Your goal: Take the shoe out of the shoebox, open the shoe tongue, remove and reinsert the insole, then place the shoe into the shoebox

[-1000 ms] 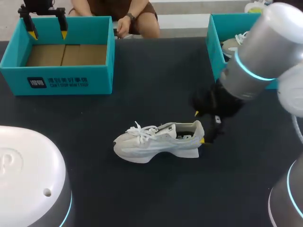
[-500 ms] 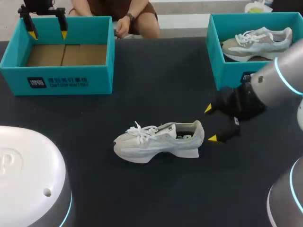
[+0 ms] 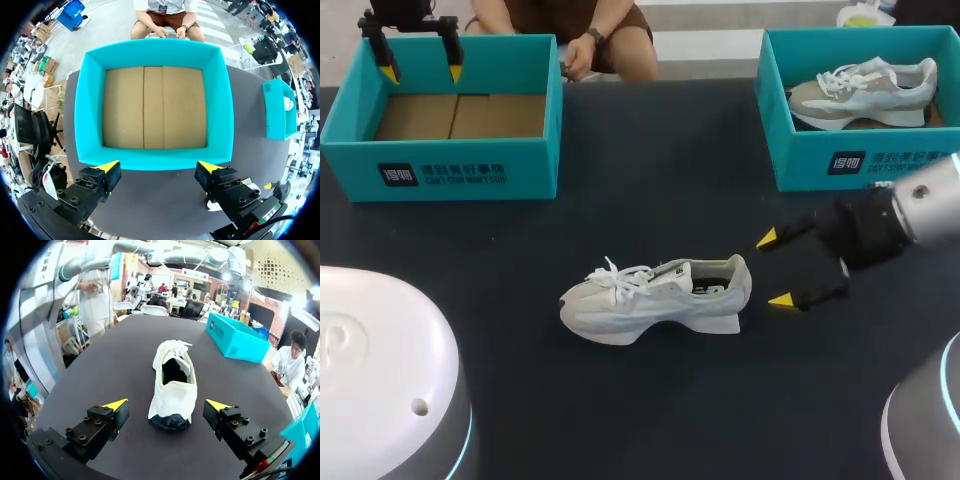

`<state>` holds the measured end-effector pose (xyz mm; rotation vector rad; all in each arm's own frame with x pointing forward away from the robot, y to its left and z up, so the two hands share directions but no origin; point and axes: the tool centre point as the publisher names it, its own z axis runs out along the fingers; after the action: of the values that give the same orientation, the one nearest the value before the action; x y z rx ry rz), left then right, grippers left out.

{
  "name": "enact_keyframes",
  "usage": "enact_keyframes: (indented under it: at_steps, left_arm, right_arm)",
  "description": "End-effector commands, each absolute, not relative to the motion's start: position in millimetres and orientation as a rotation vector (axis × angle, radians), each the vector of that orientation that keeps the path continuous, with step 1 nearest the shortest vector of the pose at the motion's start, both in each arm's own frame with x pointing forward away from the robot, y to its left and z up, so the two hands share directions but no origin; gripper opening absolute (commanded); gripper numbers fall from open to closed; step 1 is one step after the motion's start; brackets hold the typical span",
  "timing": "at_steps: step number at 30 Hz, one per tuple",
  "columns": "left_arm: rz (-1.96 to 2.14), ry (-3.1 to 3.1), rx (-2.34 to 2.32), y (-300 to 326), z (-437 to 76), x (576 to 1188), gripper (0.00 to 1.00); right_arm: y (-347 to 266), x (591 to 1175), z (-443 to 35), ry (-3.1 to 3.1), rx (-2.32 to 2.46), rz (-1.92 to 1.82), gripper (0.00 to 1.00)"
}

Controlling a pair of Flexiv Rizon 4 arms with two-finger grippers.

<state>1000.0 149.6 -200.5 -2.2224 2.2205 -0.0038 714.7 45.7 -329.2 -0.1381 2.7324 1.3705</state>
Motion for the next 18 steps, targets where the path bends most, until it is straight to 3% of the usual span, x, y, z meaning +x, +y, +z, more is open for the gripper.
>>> enact_keyframes:
  at_steps: [1, 18]
  left_arm:
    - [-0.002, 2.221, -2.222, 150, -200, 1000, 1.0]
    - [-0.002, 2.221, -2.222, 150, -200, 1000, 1.0]
  right_arm:
    - [45, 714, -332, 2.709, -0.14, 1.415, 1.0]
    - [37, 722, -353, 2.663, -0.029, 1.458, 1.0]
